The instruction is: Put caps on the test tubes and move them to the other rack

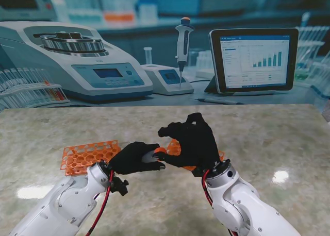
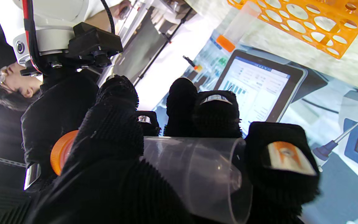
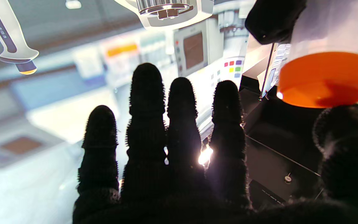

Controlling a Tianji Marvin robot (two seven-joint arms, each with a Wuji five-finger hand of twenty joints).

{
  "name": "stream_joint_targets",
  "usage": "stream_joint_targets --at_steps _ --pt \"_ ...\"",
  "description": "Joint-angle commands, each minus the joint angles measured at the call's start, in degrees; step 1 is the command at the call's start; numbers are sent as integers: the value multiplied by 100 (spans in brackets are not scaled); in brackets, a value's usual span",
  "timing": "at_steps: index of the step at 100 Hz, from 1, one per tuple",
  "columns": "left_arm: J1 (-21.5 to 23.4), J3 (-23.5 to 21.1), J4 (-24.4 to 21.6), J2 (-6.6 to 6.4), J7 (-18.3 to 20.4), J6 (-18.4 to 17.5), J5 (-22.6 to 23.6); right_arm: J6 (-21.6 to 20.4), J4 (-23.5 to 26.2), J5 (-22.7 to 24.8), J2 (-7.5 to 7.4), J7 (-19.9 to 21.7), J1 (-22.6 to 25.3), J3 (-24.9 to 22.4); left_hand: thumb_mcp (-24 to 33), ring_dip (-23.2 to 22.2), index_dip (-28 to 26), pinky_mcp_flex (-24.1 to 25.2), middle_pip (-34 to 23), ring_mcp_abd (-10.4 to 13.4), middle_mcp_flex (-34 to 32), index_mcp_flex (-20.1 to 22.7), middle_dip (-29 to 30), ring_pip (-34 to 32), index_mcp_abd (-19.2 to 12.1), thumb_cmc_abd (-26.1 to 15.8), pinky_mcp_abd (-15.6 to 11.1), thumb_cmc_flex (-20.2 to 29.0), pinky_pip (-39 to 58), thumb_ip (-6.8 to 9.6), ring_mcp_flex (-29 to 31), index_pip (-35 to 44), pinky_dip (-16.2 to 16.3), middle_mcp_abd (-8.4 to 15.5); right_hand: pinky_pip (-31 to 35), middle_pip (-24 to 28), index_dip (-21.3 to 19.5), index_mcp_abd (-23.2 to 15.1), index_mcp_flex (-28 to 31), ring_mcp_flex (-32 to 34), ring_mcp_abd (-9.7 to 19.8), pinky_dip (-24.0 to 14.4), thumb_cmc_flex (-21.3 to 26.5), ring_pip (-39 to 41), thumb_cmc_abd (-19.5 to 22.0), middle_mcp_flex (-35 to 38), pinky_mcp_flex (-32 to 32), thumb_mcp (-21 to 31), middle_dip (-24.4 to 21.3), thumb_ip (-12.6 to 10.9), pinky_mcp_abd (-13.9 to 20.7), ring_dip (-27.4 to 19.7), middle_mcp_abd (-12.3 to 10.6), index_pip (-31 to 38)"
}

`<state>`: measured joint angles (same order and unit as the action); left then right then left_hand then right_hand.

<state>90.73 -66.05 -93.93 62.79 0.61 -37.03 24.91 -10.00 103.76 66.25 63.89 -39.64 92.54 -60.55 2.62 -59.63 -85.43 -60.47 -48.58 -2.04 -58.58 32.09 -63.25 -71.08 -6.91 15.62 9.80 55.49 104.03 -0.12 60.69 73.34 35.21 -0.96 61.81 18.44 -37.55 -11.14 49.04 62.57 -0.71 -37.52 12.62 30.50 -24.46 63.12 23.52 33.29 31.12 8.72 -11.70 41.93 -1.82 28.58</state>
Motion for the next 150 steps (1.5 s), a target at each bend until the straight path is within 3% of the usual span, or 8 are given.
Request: stream_joint_targets --at_steps 1,30,67,127,150 --pt "19 4 -26 0 20 -15 7 2 34 38 -30 -17 83 -8 71 -104 -285 -164 3 176 28 139 27 -146 -426 -276 -524 207 895 -54 136 281 65 199 -107 -10 39 90 -187 -151 3 56 252 -195 -258 -159 -153 290 -25 -267 -148 -46 14 -25" --pt "22 -3 -29 -1 24 -16 7 17 31 68 -31 -115 145 -39 72 -104 -285 -164 -1 176 25 139 26 -146 -420 -272 -523 208 896 -54 136 281 64 194 -141 -101 117 253 -387 -264 -4 29 -194 -280 -179 -380 -211 290 -49 -218 -136 -54 63 -177" --pt "32 -10 -34 0 15 -21 15 28 31 95 -14 -395 182 -37 70 -104 -287 -163 0 176 20 138 26 -146 -421 -271 -517 206 894 -55 136 282 61 194 -112 -66 129 258 -398 -256 10 -5 -272 -236 -97 -390 -166 315 -36 -218 -81 -18 71 -172" --pt "16 9 -26 0 19 -17 14 32 46 495 -125 -670 367 7 72 -104 -288 -163 2 176 22 135 25 -146 -423 -276 -511 211 895 -54 136 280 59 199 -33 336 -309 112 -285 -226 104 -94 1093 -193 -1299 -281 -139 212 375 -251 -59 25 -48 190" --pt "7 17 -22 -2 32 -6 3 80 -2 484 -118 -661 278 80 68 -104 -288 -164 2 176 26 134 24 -146 -421 -280 -520 204 895 -55 136 280 58 194 52 475 -555 29 -150 -114 142 -157 1397 -121 -1501 -121 -68 575 546 -283 -28 56 -71 337"
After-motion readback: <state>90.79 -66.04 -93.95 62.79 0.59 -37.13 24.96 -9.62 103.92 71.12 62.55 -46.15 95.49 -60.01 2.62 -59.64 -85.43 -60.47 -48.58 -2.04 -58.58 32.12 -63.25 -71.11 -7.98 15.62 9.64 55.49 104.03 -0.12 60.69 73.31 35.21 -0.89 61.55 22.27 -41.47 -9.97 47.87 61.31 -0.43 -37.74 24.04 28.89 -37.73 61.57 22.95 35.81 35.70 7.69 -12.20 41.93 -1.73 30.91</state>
